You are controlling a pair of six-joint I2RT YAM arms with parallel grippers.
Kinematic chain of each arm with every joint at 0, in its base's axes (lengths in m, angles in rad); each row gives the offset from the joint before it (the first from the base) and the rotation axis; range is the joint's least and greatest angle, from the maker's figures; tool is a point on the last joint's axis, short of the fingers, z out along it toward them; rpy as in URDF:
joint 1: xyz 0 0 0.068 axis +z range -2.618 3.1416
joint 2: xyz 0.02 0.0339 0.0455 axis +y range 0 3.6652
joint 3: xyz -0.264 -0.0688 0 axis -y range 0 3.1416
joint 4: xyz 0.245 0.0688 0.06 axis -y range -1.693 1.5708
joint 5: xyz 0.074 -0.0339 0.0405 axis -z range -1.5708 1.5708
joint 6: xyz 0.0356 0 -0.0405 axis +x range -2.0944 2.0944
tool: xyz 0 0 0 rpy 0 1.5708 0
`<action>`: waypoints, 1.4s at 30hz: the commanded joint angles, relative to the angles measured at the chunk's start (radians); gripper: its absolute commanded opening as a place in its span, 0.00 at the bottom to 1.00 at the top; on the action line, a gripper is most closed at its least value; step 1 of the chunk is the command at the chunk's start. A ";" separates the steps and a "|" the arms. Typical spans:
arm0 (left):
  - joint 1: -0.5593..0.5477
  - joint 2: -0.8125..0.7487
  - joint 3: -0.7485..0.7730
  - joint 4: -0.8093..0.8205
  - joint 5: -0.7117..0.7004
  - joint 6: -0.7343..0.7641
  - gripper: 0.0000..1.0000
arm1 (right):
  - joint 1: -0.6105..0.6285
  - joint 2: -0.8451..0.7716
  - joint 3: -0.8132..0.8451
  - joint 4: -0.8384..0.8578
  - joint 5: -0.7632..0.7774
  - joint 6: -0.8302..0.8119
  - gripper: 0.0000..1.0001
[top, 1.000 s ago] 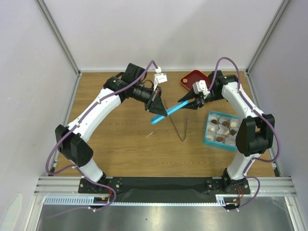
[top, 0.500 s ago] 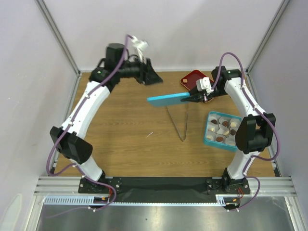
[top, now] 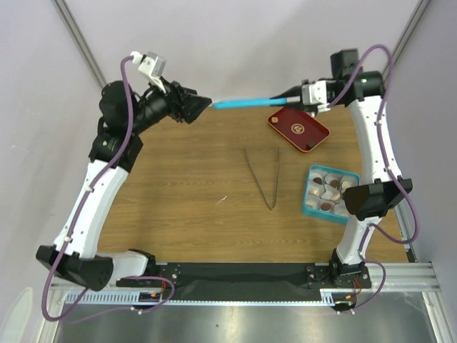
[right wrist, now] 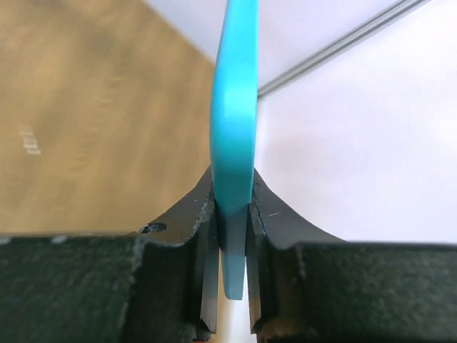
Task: Pack the chocolate
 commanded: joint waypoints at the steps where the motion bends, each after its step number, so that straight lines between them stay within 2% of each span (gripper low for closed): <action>1: -0.004 -0.054 -0.124 0.222 0.071 0.035 0.70 | 0.008 0.013 0.216 -0.157 -0.200 0.101 0.00; 2: -0.006 -0.062 -0.133 0.227 0.086 0.060 0.72 | 0.016 0.018 0.231 -0.122 -0.201 0.150 0.00; 3: -0.006 -0.075 -0.147 0.227 0.134 0.121 0.74 | 0.019 0.009 0.229 0.028 -0.198 0.342 0.00; 4: -0.006 -0.083 -0.153 0.229 0.152 0.158 0.77 | 0.034 -0.007 0.209 0.136 -0.200 0.462 0.00; 8: -0.006 -0.109 -0.199 0.213 0.131 0.328 0.80 | 0.089 -0.135 -0.045 0.687 -0.149 0.999 0.00; 9: -0.006 -0.118 -0.251 0.239 0.140 0.418 0.79 | 0.117 -0.167 -0.195 1.137 0.036 1.211 0.00; 10: -0.006 -0.143 -0.283 0.256 0.130 0.448 0.80 | 0.135 -0.228 -0.301 1.405 0.199 1.715 0.00; 11: -0.005 -0.160 -0.313 0.326 0.113 0.460 0.82 | 0.115 -0.234 -0.354 1.524 0.306 1.821 0.00; 12: -0.003 -0.173 -0.364 0.353 0.100 0.471 0.83 | 0.100 -0.223 -0.360 1.702 0.285 1.906 0.00; 13: -0.003 -0.204 -0.386 0.390 0.094 0.474 0.83 | 0.085 -0.159 -0.327 1.746 0.267 2.089 0.00; 14: -0.001 -0.213 -0.397 0.393 0.114 0.480 0.84 | 0.054 -0.127 -0.280 1.727 0.279 2.168 0.00; 15: -0.003 -0.223 -0.408 0.385 0.131 0.483 0.84 | 0.039 -0.085 -0.165 1.701 0.288 2.251 0.00; 16: -0.003 -0.226 -0.405 0.376 0.146 0.485 0.84 | 0.028 -0.058 -0.135 1.694 0.290 2.364 0.00; 18: -0.003 -0.217 -0.379 0.323 0.192 0.485 0.84 | -0.004 -0.016 -0.111 1.643 0.343 2.443 0.00; 22: -0.003 -0.154 -0.324 0.195 0.284 0.433 0.78 | -0.069 -0.040 -0.219 1.617 0.426 2.588 0.00; 26: -0.009 -0.103 -0.333 0.218 0.323 0.234 0.77 | -0.147 -0.102 -0.382 1.553 0.438 2.726 0.00; 28: -0.026 -0.083 -0.351 0.232 0.298 0.191 0.76 | -0.211 -0.189 -0.478 1.530 0.461 2.731 0.00; 29: -0.062 -0.080 -0.363 0.240 0.278 0.165 0.77 | -0.228 -0.230 -0.593 1.510 0.519 2.726 0.00; 30: -0.087 -0.083 -0.385 0.243 0.199 0.160 0.79 | -0.253 -0.304 -0.642 1.437 0.555 2.727 0.00; 32: -0.173 -0.086 -0.417 0.290 0.136 0.120 0.80 | -0.312 -0.382 -0.756 1.403 0.599 2.729 0.00; 34: -0.225 -0.065 -0.442 0.325 0.111 0.102 0.81 | -0.351 -0.450 -0.841 1.285 0.580 2.630 0.00; 35: -0.268 -0.056 -0.445 0.342 0.096 0.073 0.81 | -0.397 -0.456 -0.842 1.104 0.569 2.573 0.00; 36: -0.279 -0.017 -0.443 0.370 0.073 0.048 0.81 | -0.421 -0.461 -0.839 1.011 0.577 2.462 0.00; 38: -0.285 0.036 -0.431 0.416 0.114 -0.059 0.81 | -0.515 -0.487 -0.880 0.871 0.551 2.419 0.00; 42: -0.291 0.161 -0.350 0.451 0.139 -0.162 0.81 | -0.644 -0.576 -1.119 0.858 0.449 2.373 0.00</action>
